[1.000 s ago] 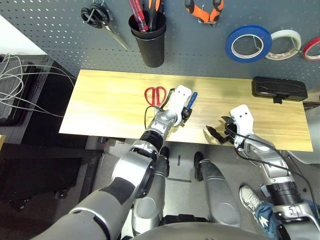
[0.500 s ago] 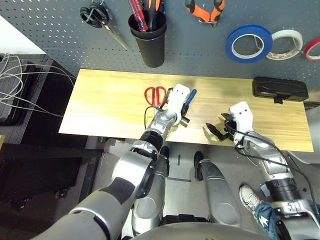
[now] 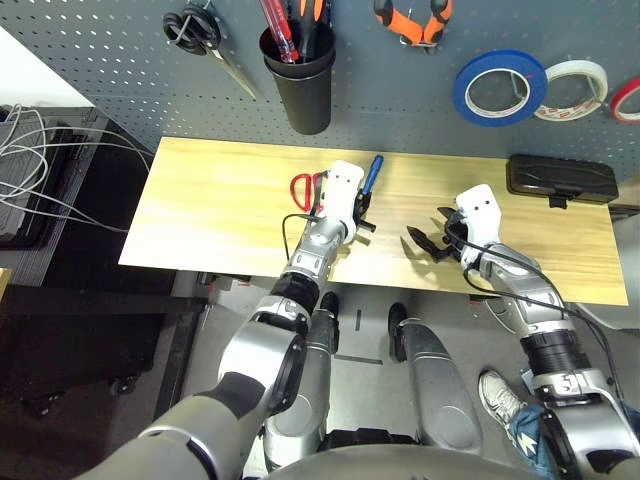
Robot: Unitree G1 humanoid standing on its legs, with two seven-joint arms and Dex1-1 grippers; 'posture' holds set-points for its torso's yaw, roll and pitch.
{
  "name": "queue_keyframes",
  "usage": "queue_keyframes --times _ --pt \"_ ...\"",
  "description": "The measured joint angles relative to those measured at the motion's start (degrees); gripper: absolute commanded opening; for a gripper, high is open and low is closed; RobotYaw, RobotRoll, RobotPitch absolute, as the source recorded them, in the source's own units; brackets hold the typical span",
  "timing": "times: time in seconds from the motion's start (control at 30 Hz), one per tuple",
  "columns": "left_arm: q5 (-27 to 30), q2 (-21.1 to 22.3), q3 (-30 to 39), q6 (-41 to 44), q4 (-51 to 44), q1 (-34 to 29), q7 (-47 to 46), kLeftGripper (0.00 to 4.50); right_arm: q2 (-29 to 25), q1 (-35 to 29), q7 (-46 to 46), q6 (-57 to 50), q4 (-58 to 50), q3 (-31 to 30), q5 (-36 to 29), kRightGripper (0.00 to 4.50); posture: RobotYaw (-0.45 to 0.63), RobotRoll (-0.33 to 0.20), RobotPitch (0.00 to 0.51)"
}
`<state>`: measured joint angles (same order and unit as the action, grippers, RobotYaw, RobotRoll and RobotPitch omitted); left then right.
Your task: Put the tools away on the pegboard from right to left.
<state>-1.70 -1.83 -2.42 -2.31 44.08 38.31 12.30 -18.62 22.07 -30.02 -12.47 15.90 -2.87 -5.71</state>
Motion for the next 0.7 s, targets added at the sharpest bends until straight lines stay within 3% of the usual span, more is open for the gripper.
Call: queue_keyframes --times 0.43,0.7 --pt "0.67 1.65 -1.37 8.88 -34.09 -16.93 0.86 0.54 1.23 4.24 -0.42 2.35 0.38 0.57 -1.18 4.5 0.06 0.0 0.33" --pt "2.57 3.33 -2.52 8.23 -43.06 -18.02 3.76 0.54 2.16 6.4 -2.41 4.54 0.21 0.47 -1.57 4.5 0.07 0.0 0.308"
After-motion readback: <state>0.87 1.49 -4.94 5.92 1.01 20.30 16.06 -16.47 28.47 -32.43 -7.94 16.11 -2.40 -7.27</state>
